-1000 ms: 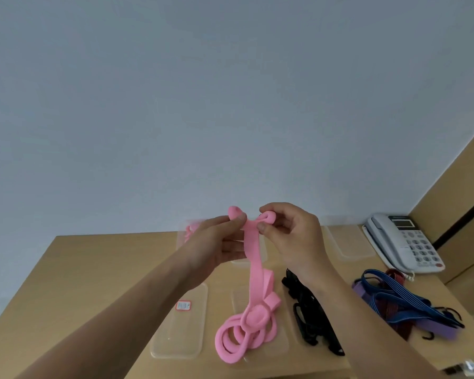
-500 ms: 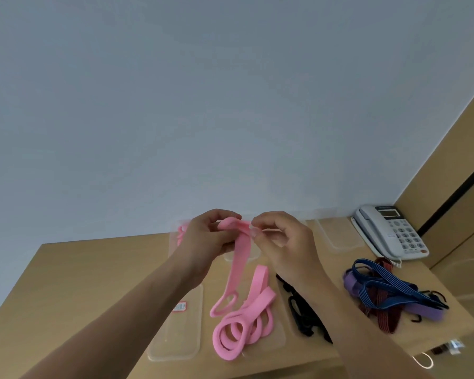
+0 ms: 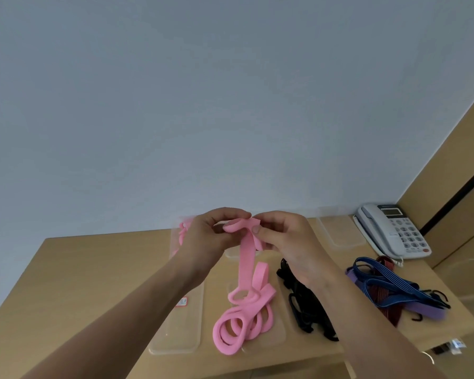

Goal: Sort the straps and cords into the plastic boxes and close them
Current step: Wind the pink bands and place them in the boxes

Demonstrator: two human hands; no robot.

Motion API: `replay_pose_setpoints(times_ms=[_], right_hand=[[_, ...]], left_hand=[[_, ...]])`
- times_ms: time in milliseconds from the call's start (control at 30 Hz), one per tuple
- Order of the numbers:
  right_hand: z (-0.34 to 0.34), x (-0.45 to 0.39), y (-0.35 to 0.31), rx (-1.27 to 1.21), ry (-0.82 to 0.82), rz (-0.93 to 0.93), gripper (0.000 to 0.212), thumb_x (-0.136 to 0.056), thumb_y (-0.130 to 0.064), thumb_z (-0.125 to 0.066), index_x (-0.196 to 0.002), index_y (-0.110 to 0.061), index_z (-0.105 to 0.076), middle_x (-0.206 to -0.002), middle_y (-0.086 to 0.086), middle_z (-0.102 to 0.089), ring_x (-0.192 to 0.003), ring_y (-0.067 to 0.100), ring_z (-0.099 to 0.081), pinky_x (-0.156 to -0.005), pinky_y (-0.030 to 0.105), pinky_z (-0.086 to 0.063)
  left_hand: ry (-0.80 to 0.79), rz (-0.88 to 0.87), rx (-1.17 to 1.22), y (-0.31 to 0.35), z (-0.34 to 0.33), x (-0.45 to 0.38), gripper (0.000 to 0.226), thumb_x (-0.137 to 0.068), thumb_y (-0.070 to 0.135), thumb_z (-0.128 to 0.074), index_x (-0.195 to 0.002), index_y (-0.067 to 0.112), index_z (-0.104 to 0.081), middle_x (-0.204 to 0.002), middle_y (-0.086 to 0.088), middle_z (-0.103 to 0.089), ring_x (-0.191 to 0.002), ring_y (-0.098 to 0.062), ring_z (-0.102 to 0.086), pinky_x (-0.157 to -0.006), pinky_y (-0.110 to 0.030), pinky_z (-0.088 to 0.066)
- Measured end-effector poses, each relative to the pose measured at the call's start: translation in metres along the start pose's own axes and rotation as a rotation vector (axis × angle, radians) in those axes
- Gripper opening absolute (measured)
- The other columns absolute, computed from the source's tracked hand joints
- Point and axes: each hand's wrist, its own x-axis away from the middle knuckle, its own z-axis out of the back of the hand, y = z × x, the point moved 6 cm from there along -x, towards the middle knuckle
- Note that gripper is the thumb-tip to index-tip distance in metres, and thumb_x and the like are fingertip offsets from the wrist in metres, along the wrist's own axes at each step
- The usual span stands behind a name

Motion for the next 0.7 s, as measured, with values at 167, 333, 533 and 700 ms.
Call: replay_pose_setpoints(times_ms=[167, 333, 533, 700], right_hand=[[0.002, 0.002, -0.004, 0.061, 0.044, 0.071, 0.024, -0.091, -0.002, -0.065, -0.098, -0.02, -0.079, -0.09, 0.015, -0.075, -0.086, 0.035, -0.071, -0.084, 0.046, -0.06], [0.011, 0.004, -0.005, 0.304, 0.136, 0.155, 0.033, -0.086, -0.004, -0.074, -0.093, -0.036, -0.075, -0.088, -0.013, -0.076, -0.083, 0.007, -0.071, -0.081, 0.029, -0.058], [0.011, 0.011, -0.01, 0.523, 0.261, 0.384, 0.028, -0.079, -0.001, -0.08, -0.099, -0.019, -0.079, -0.087, -0.014, -0.073, -0.081, 0.004, -0.067, -0.077, 0.018, -0.054], [0.008, 0.019, -0.016, 0.613, 0.313, 0.614, 0.022, -0.071, 0.006, -0.085, -0.087, -0.009, -0.081, -0.084, 0.002, -0.074, -0.069, 0.005, -0.061, -0.069, 0.02, -0.055]], left_hand=[[-0.135, 0.163, -0.071, -0.011, -0.009, 0.004, 0.041, -0.086, 0.002, -0.075, -0.122, 0.015, -0.062, -0.111, -0.008, -0.074, -0.101, -0.027, -0.073, -0.086, -0.041, -0.062], [-0.154, 0.239, -0.058, -0.012, -0.009, 0.008, 0.024, -0.094, 0.024, -0.071, -0.115, 0.012, -0.07, -0.104, -0.009, -0.076, -0.092, -0.023, -0.074, -0.077, -0.032, -0.059], [-0.09, 0.403, 0.162, -0.021, -0.013, 0.004, 0.025, -0.096, 0.023, -0.068, -0.114, 0.007, -0.073, -0.106, -0.016, -0.073, -0.087, -0.027, -0.07, -0.079, -0.036, -0.062], [-0.09, 0.435, 0.286, -0.024, -0.014, 0.002, 0.026, -0.093, 0.016, -0.068, -0.115, 0.003, -0.073, -0.11, -0.02, -0.072, -0.093, -0.029, -0.07, -0.081, -0.036, -0.062]])
